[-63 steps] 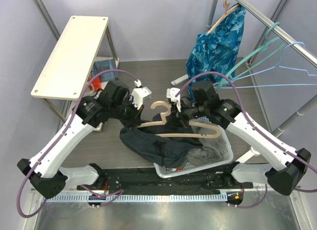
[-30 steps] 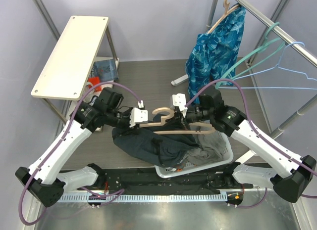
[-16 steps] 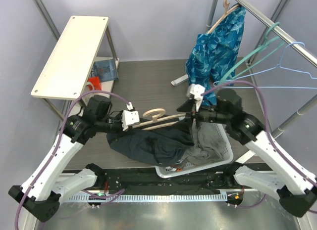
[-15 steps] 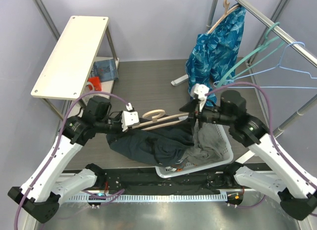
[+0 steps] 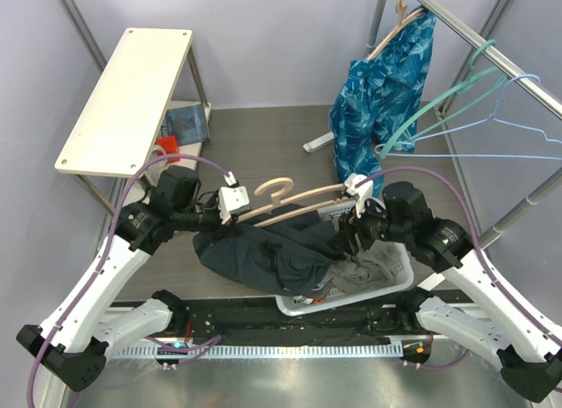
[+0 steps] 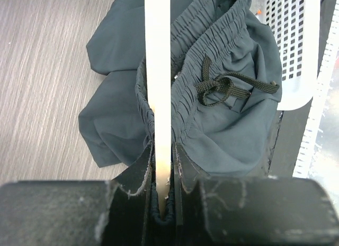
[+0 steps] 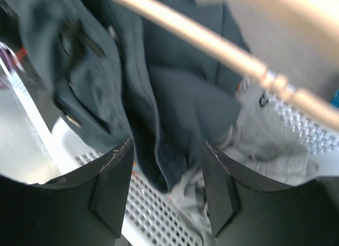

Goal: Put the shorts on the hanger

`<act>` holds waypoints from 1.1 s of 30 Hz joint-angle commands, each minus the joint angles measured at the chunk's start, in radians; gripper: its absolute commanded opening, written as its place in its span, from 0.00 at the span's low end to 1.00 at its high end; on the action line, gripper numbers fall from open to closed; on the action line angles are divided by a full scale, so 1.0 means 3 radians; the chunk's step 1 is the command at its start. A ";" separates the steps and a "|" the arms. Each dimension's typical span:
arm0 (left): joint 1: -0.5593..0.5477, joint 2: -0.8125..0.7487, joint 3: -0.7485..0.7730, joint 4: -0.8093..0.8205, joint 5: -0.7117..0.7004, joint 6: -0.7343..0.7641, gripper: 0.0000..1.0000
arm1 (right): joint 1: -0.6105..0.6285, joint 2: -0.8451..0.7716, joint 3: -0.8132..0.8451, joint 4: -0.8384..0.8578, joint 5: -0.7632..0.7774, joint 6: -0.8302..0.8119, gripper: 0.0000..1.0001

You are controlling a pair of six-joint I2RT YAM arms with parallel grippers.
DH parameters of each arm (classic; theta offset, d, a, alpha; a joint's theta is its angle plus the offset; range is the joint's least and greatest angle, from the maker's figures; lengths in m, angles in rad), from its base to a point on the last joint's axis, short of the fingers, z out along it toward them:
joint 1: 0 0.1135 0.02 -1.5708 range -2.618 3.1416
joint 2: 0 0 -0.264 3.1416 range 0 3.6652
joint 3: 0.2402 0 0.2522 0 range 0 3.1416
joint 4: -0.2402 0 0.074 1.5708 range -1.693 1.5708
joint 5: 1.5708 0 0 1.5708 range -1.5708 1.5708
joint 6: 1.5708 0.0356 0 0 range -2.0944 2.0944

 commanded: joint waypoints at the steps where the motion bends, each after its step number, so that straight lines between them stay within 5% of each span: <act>1: 0.0012 -0.0021 0.0043 0.0259 -0.0033 -0.0158 0.00 | 0.0020 0.0073 -0.0001 -0.0129 0.0021 -0.0345 0.59; 16: 0.0022 -0.0001 0.0007 0.0274 -0.0074 -0.0245 0.00 | 0.0076 0.0355 -0.0139 -0.0145 -0.0195 -0.0964 0.64; 27: 0.0185 0.0025 0.0079 0.0285 0.0008 -0.0501 0.00 | 0.0158 0.0569 -0.0379 0.0059 0.0367 -0.1231 0.61; 31: 0.0252 0.0015 0.0105 0.0167 0.0054 -0.0552 0.00 | 0.0158 0.0554 -0.0415 0.0136 0.0495 -0.1221 0.35; 32: 0.0262 -0.0016 0.0115 0.0096 0.0064 -0.0522 0.00 | 0.0153 0.0514 -0.0400 0.0131 0.0622 -0.1205 0.14; 33: 0.0272 -0.0041 0.0120 0.0050 0.0059 -0.0486 0.00 | 0.0148 0.0483 -0.0374 0.0136 0.0664 -0.1175 0.06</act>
